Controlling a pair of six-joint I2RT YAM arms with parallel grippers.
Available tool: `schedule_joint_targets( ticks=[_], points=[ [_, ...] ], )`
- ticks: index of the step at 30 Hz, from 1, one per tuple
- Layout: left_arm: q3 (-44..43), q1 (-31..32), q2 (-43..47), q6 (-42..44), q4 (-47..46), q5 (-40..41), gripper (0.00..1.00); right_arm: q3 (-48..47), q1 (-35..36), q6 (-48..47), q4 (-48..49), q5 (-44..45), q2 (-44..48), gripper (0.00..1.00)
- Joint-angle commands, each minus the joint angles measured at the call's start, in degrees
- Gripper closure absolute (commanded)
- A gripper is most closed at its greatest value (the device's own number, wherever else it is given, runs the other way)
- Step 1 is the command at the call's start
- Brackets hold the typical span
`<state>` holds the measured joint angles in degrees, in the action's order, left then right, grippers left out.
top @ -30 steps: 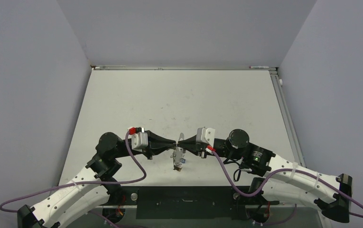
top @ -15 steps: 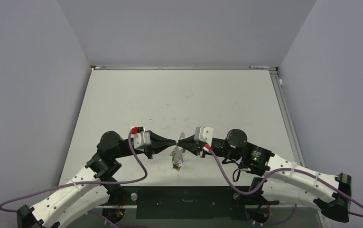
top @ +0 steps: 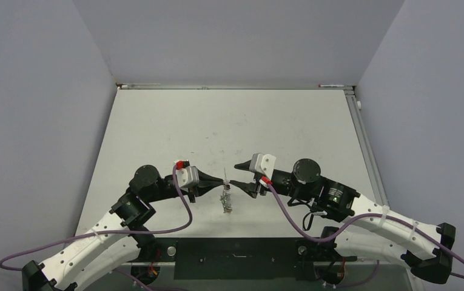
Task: Put the keys on the keyring
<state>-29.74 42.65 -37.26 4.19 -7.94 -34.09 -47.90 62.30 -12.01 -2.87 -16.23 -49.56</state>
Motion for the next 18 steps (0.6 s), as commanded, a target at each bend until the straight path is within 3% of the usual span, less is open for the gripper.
schedule_joint_targets(
  ticks=[1,7,18],
  points=[
    [-3.78,-0.10,-0.04,1.49,-1.55,0.68,1.00,-5.87,0.27,-2.37,-7.31,2.71,-0.72,0.55],
    [-4.44,0.66,-0.44,2.85,0.47,1.40,1.00,-10.12,0.45,-4.42,-14.40,2.43,-4.58,0.52],
    [-5.75,3.49,-1.33,6.13,4.97,4.64,1.00,-11.67,0.70,-5.48,-16.76,0.86,-10.40,0.61]
  ],
)
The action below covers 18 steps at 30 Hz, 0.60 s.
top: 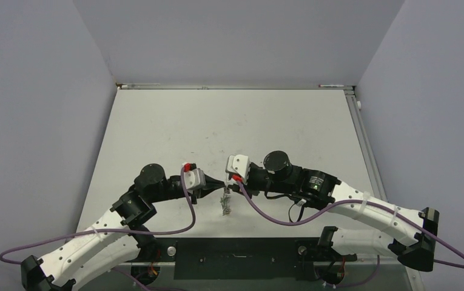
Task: Put the keys on the keyring
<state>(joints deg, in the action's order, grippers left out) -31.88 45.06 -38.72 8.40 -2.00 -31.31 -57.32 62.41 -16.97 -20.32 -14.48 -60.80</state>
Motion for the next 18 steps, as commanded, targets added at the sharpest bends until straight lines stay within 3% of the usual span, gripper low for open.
schedule_joint_targets(
  ticks=[1,9,18],
  points=[
    [-3.75,1.15,0.03,1.96,-0.72,1.99,1.00,-2.11,0.60,-0.40,0.90,-1.16,0.86,0.61],
    [-4.21,1.28,-0.73,1.79,-0.22,1.76,1.00,-1.58,0.60,0.05,1.72,-2.63,0.11,0.70],
    [-4.33,1.34,-0.64,1.71,-0.19,1.87,1.00,-1.35,0.60,0.43,1.62,-3.19,-1.57,0.72]
  ],
)
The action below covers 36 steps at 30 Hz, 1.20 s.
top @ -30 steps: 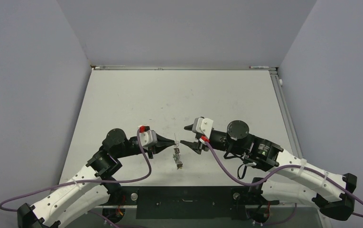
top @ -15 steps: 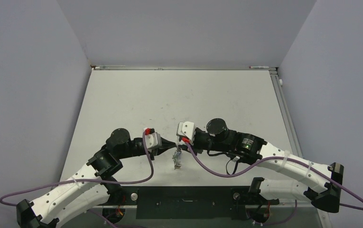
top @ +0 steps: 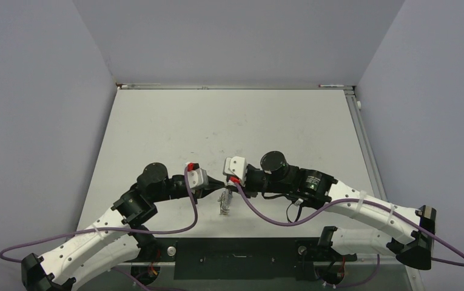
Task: Put the keys on the keyring
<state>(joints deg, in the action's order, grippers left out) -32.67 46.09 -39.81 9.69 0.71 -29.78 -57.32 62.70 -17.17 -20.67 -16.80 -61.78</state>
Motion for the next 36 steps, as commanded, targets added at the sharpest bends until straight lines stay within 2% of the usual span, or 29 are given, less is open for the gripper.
schedule_joint_targets(
  ticks=[1,7,12,18,27,28,30,33,36],
  points=[
    [-3.55,0.32,0.36,0.41,-2.87,0.29,1.00,-1.34,0.28,0.64,1.95,-0.95,-0.78,0.72],
    [-3.55,0.31,0.50,0.33,-2.96,0.08,1.00,-1.04,0.31,0.64,2.55,-0.87,-1.04,0.78],
    [-3.44,0.28,0.61,0.33,-2.97,-0.23,1.00,-0.95,0.32,0.56,2.64,-0.69,-1.87,0.88],
    [-3.42,0.40,0.83,0.32,-3.13,-0.78,1.00,-0.77,0.32,0.47,2.60,-1.03,-2.32,0.94],
    [-2.56,0.41,2.72,0.22,-4.38,-1.75,1.00,1.97,0.32,0.74,5.93,-1.53,1.71,0.95],
    [-2.43,0.38,3.17,0.02,-4.71,-1.90,0.97,2.36,0.32,0.88,6.45,-1.45,2.47,0.95],
    [-1.96,0.30,4.26,-0.47,-5.71,-1.97,0.81,3.40,0.40,1.28,7.67,-1.10,4.08,0.95],
    [-1.01,0.27,5.93,-1.30,-7.26,-1.76,0.63,4.86,0.50,1.77,9.67,-0.32,6.75,0.95],
    [-0.58,0.03,6.83,-1.87,-8.35,-1.34,0.57,6.30,0.54,2.13,11.90,0.44,9.48,0.95]
  ],
)
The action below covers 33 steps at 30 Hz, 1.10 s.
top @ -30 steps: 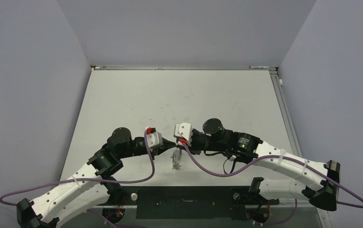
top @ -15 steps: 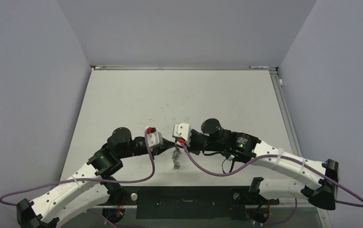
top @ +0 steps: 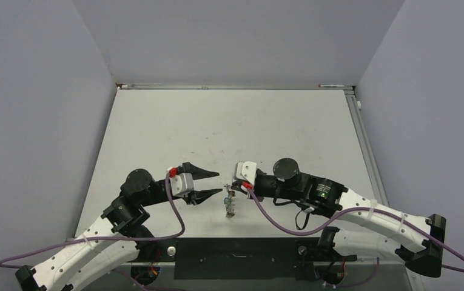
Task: Put the keys on the keyring
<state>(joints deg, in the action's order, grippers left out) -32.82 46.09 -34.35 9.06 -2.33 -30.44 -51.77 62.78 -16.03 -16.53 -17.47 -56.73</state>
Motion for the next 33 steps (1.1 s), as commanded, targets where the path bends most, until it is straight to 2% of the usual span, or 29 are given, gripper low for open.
schedule_joint_targets(
  ticks=[1,10,11,12,16,24,26,29,33],
  points=[
    [-0.29,-0.08,1.52,-1.78,-5.66,-0.77,0.56,1.19,0.49,0.95,8.40,1.55,5.14,0.95],
    [0.91,-0.63,1.30,-3.07,-7.89,-2.40,0.54,3.49,0.50,1.62,11.96,0.76,9.62,0.95],
    [1.14,-0.64,1.30,-3.08,-8.21,-2.26,0.51,3.94,0.50,1.65,12.30,0.65,10.18,0.95],
    [1.37,-0.65,1.22,-3.08,-8.55,-2.11,0.54,4.15,0.49,1.62,12.66,0.62,10.64,0.95],
    [1.99,-0.65,1.05,-3.02,-9.23,-2.13,0.53,4.87,0.50,1.67,13.69,0.92,12.30,0.95],
    [2.84,-0.65,1.58,-1.09,-8.40,0.63,0.48,5.70,0.50,1.31,15.13,4.14,14.06,0.95],
    [3.04,-0.65,2.33,-0.85,-8.27,1.34,0.44,6.11,0.50,1.35,15.60,4.36,13.95,0.95],
    [3.52,-0.65,3.64,-0.54,-8.22,3.55,0.31,6.50,0.49,1.36,16.01,4.92,13.63,0.95],
    [3.62,-0.65,4.40,0.93,-8.00,4.47,0.28,6.06,0.50,1.10,15.59,5.72,13.23,0.95]
  ],
)
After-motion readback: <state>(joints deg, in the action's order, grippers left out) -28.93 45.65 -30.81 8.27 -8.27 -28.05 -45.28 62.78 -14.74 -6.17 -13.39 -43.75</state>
